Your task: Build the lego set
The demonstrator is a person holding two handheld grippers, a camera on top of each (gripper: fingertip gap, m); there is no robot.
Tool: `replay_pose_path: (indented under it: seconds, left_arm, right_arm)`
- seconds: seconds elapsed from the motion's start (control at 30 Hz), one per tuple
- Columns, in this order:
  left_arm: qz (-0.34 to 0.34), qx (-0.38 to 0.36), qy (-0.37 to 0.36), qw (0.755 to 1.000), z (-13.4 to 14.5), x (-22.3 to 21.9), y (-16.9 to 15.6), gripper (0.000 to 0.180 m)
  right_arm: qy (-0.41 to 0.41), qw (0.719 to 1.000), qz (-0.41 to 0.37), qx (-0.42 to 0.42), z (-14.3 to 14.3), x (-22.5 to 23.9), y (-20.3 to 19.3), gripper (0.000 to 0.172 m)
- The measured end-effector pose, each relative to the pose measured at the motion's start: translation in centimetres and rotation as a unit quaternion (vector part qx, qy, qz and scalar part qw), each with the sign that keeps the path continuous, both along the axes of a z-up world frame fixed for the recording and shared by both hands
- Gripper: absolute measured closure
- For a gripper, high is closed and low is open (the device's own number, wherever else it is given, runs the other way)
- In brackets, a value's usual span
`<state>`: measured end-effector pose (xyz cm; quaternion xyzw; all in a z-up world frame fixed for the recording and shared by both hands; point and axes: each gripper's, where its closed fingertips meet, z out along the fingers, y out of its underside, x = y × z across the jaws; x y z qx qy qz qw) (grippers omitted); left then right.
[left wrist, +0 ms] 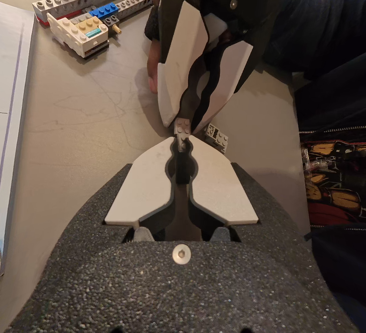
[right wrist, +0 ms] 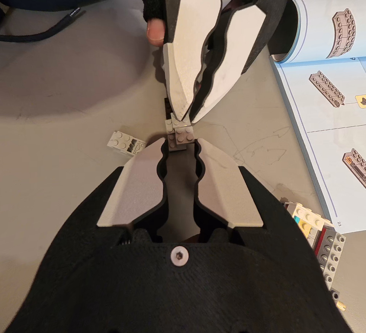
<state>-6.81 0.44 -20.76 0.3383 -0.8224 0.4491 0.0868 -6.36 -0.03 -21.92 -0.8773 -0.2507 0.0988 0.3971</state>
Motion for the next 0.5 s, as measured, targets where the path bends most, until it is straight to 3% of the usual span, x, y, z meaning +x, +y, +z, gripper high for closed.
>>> replay_pose_path:
  seconds: [0.5]
  left_arm:
    - [0.009, -0.003, -0.001, 1.0, 0.04, 0.24, 0.18, 0.169]
  right_arm:
    - [0.004, 1.0, -0.003, 0.001, 0.06, 0.08, 0.05, 0.147]
